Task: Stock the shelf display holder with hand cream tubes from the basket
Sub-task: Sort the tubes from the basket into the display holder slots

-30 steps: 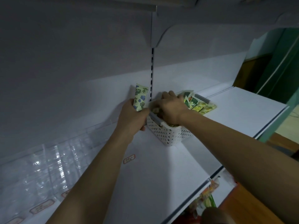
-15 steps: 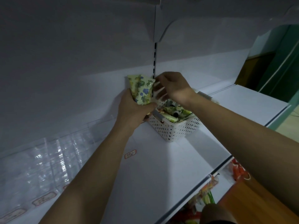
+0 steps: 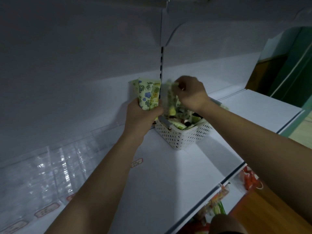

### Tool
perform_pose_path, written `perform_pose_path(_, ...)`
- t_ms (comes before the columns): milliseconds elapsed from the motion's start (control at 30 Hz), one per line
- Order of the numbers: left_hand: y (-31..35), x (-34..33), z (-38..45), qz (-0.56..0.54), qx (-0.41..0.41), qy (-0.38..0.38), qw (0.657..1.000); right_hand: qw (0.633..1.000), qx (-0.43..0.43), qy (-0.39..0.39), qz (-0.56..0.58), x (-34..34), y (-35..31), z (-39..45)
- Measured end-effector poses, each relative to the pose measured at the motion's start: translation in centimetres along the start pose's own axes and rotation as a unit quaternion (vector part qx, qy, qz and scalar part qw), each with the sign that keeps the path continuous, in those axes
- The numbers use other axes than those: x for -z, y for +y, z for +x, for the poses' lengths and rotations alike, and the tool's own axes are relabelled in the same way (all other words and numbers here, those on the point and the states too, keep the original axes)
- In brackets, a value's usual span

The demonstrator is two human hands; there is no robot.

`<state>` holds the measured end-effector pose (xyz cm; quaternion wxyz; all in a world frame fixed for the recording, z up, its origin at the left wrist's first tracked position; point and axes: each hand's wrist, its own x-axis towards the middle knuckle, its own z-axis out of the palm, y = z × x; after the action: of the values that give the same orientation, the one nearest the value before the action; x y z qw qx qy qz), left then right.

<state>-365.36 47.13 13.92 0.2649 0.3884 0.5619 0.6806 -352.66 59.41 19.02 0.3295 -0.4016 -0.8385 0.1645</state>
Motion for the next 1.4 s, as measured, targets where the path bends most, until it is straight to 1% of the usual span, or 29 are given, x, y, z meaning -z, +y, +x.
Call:
perform_pose_path(33, 0.0, -0.1, 0.0, 0.0, -0.006, 0.0, 1.0, 0.997, -0.003, 0.002, 0.075, 0.3, -0.6, 0.0)
perform_pose_path(67, -0.1, -0.2, 0.0, 0.003, -0.01, -0.004, 1.0, 0.988, -0.005, -0.011, 0.157, 0.5, -1.3, -0.2)
perform_pose_path(133, -0.1, -0.3, -0.1, -0.006, 0.006, -0.023, 1.0, 0.95, -0.014, -0.063, 0.305, 0.7, -2.3, -0.8)
perform_pose_path(200, 0.3, -0.4, -0.2, -0.059, 0.047, -0.055, 0.996, 0.909, -0.038, -0.106, 0.4, 0.6, -2.7, -1.3)
perform_pose_path(233, 0.5, -0.3, -0.3, -0.071, 0.065, -0.06, 0.994, 0.901, -0.056, -0.118, 0.415, 0.5, -2.7, -1.3)
perform_pose_path(267, 0.6, -0.3, -0.3, -0.067, 0.074, -0.053, 0.994, 0.91, -0.071, -0.121, 0.39, 0.5, -2.5, -1.2)
perform_pose_path(300, 0.7, -0.2, -0.3, -0.063, 0.078, -0.041, 0.994, 0.941, -0.069, -0.12, 0.31, 0.5, -2.3, -1.2)
perform_pose_path(333, 0.7, -0.1, -0.2, -0.06, 0.081, -0.03, 0.994, 0.975, -0.044, -0.125, 0.179, 0.3, -1.7, -1.1)
perform_pose_path(367, 0.7, 0.0, -0.1, -0.064, 0.084, -0.024, 0.994, 0.989, -0.005, -0.144, 0.038, 0.2, -1.1, -1.1)
perform_pose_path(400, 0.6, 0.0, 0.0, -0.065, 0.086, -0.023, 0.994, 0.98, 0.032, -0.183, -0.073, 0.0, -0.6, -1.2)
perform_pose_path(433, 0.6, 0.0, 0.0, -0.064, 0.089, -0.025, 0.994, 0.961, 0.054, -0.23, -0.142, -0.3, -0.1, -1.4)
perform_pose_path(467, 0.6, 0.0, 0.0, -0.06, 0.091, -0.027, 0.994, 0.946, 0.058, -0.269, -0.172, -0.6, 0.4, -1.6)
perform_pose_path(500, 0.5, 0.0, 0.0, -0.06, 0.093, -0.029, 0.993, 0.938, 0.051, -0.292, -0.178, -1.0, 0.7, -1.8)
perform_pose_path(533, 0.4, 0.0, 0.0, -0.06, 0.094, -0.029, 0.993, 0.937, 0.045, -0.297, -0.178, -1.3, 0.9, -1.9)
perform_pose_path(667, 0.2, 0.0, 0.1, -0.067, 0.092, -0.034, 0.993, 0.95, 0.07, -0.245, -0.178, -2.2, 1.0, -1.9)
perform_pose_path(733, 0.3, 0.1, 0.1, -0.063, 0.085, -0.034, 0.994, 0.973, 0.049, -0.196, -0.116, -2.1, 1.1, -1.7)
perform_pose_path(800, 0.2, 0.1, 0.2, -0.051, 0.068, -0.029, 0.996, 0.993, 0.004, -0.121, -0.006, -1.5, 1.0, -1.5)
perform_pose_path(833, 0.2, 0.1, 0.3, -0.049, 0.059, -0.027, 0.997, 0.995, -0.011, -0.079, 0.054, -1.1, 0.8, -1.5)
perform_pose_path(900, 0.1, 0.1, 0.3, -0.051, 0.046, -0.023, 0.997, 0.984, -0.021, -0.02, 0.178, -0.2, 0.1, -1.6)
perform_pose_path(933, 0.0, 0.1, 0.2, -0.053, 0.044, -0.023, 0.997, 0.972, -0.022, -0.008, 0.234, 0.2, -0.3, -1.9)
perform_pose_path(1000, 0.1, 0.2, -0.2, -0.052, 0.037, -0.039, 0.997, 0.953, -0.018, -0.011, 0.303, 0.8, -1.3, -2.5)
perform_pose_path(1133, 0.6, 0.9, -0.8, -0.027, 0.005, -0.079, 0.997, 0.927, -0.009, -0.005, 0.374, 1.8, -3.1, -3.7)
perform_pose_path(1200, 1.2, 1.6, -1.2, -0.017, -0.01, -0.071, 0.997, 0.907, -0.017, -0.007, 0.422, 2.4, -3.8, -4.1)
perform_pose_path(1267, 1.8, 2.6, -2.0, -0.017, -0.006, -0.067, 0.998, 0.891, -0.023, -0.024, 0.453, 2.8, -4.5, -4.5)
perform_pose_path(1400, 2.3, 5.4, -3.8, 0.0, 0.017, -0.058, 0.998, 0.878, -0.033, -0.071, 0.472, 1.6, -5.8, -5.4)
